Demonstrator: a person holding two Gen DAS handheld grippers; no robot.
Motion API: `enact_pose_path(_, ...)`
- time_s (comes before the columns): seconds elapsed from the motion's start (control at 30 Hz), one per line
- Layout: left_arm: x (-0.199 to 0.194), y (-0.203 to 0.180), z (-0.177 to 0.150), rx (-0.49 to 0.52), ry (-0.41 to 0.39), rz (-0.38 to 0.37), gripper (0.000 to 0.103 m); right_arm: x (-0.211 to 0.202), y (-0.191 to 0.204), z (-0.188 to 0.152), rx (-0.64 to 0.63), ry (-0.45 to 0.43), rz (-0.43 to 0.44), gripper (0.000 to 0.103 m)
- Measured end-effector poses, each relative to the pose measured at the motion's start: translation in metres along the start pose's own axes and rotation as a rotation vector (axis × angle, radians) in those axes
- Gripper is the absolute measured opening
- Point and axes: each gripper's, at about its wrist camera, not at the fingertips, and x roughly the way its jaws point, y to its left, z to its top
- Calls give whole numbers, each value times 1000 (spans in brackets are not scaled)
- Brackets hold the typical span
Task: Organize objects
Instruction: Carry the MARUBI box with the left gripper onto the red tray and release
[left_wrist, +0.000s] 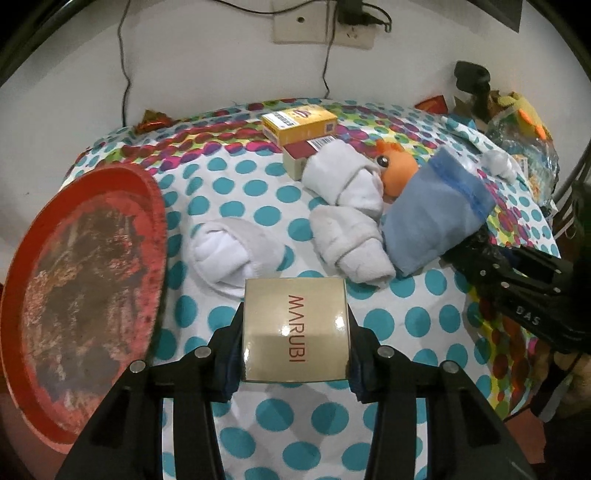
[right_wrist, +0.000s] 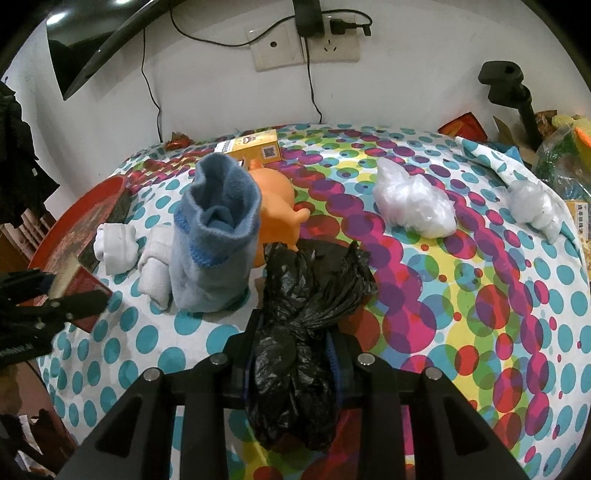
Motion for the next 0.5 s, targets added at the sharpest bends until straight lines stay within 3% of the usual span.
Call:
enact_pose_path(0.23, -25, 22, -3, -28, -28, 34, 42, 1, 3, -2, -31, -35, -31, 31)
enact_pose_path(0.5, -47, 72, -6, -117, -52, 117, 42, 2, 3, -1, -27, -40, -29, 31)
